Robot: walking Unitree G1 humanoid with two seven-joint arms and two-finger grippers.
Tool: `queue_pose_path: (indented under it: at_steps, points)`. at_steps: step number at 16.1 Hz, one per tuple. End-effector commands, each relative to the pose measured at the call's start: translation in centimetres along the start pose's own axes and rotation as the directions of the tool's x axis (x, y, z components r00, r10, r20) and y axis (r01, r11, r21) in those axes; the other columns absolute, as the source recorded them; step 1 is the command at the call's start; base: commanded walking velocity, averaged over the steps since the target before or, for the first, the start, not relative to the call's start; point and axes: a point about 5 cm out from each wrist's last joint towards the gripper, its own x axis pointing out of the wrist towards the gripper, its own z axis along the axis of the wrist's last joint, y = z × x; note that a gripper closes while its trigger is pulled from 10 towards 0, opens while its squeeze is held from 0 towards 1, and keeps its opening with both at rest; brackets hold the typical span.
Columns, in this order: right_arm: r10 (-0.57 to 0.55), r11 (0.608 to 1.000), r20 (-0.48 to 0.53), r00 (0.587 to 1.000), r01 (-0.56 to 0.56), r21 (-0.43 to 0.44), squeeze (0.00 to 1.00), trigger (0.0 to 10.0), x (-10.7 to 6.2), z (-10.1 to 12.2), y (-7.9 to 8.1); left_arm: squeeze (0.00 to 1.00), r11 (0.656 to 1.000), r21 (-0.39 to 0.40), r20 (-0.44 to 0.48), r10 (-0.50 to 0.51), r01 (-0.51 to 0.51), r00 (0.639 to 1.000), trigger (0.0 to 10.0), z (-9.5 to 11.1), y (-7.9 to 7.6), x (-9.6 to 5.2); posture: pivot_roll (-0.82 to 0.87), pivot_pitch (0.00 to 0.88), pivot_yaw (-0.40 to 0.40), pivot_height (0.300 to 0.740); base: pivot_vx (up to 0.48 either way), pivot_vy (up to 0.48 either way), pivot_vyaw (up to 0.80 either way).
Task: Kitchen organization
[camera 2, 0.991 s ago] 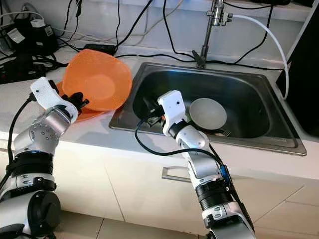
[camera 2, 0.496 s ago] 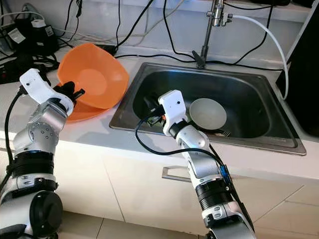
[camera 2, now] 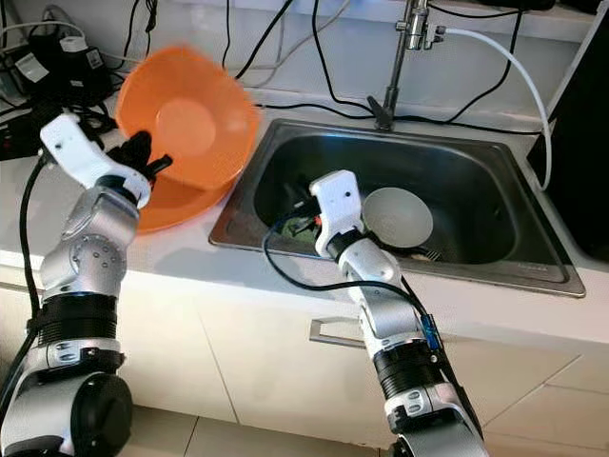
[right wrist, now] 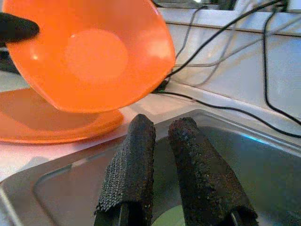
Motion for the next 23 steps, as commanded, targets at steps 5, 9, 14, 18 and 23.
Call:
queue_pose_path:
  at_steps: [5, 9, 14, 18, 23]
  points:
    - [-0.084, 0.988, 0.019, 0.996, 0.081, 0.131, 0.0, 10.0, 0.5, 0.6, -1.1, 0.0, 0.98, 0.026, 0.052, -0.196, 0.195, 0.979, 10.0, -0.3, -3.8, -0.9, 0.11, 0.0, 0.0, 0.74, 0.0, 0.0, 0.0]
    - [-0.123, 0.969, 0.015, 0.992, 0.117, 0.217, 0.0, 10.0, 0.5, 0.7, -1.6, 0.0, 0.965, 0.021, 0.01, -0.26, 0.26, 0.966, 10.0, -2.0, -5.1, -1.5, 0.11, 0.0, 0.005, 0.74, 0.0, 0.0, 0.0]
    - [-0.139, 0.934, -0.012, 0.99, 0.135, 0.332, 1.0, 10.0, 0.6, 0.3, -1.7, 0.0, 0.96, 0.006, 0.003, -0.282, 0.282, 0.96, 10.0, -2.6, -5.8, -1.8, 0.11, 0.0, 0.007, 0.74, 0.0, 0.0, 0.0]
    - [-0.146, 0.92, -0.021, 0.989, 0.143, 0.364, 0.0, 10.0, 0.7, 0.4, -1.7, 0.0, 0.957, 0.004, 0.002, -0.29, 0.29, 0.957, 10.0, -2.6, -6.0, -1.9, 0.11, 0.0, 0.002, 0.74, 0.0, 0.0, 0.0]
    - [-0.16, 0.826, -0.04, 0.986, 0.155, 0.542, 0.0, 10.0, 0.9, 0.2, -1.8, 0.0, 0.952, -0.004, 0.0, -0.307, 0.307, 0.952, 10.0, -2.5, -6.2, -2.0, 0.12, 0.0, -0.003, 0.74, 0.0, 0.0, 0.0]
